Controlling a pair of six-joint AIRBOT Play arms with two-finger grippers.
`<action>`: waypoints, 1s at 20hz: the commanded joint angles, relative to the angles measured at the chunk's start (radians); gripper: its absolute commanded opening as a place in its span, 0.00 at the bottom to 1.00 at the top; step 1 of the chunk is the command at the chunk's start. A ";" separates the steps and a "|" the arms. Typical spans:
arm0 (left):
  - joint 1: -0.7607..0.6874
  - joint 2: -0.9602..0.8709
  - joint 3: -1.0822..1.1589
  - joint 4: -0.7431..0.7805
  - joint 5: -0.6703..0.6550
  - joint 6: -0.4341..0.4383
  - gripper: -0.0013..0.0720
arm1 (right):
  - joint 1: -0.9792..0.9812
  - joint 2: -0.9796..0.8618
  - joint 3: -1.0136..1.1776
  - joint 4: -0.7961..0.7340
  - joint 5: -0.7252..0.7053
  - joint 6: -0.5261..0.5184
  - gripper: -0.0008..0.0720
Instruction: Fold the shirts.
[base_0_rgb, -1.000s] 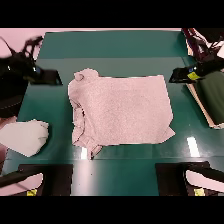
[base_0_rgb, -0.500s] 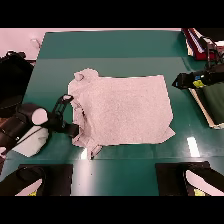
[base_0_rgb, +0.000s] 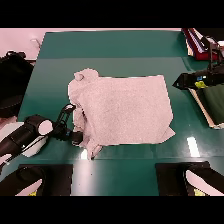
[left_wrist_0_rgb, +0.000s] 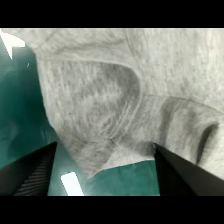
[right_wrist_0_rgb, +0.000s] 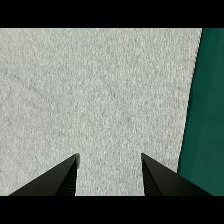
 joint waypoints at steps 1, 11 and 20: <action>-0.001 0.001 -0.023 0.014 0.014 0.011 0.95 | 0.000 0.001 0.000 0.001 0.007 0.000 0.61; 0.002 0.002 0.179 0.241 -0.137 -0.015 0.05 | -0.167 0.024 -0.064 -0.008 0.235 -0.055 0.61; 0.001 0.002 0.195 0.032 -0.002 -0.022 0.05 | -0.577 0.077 -0.811 0.271 0.046 -0.135 0.70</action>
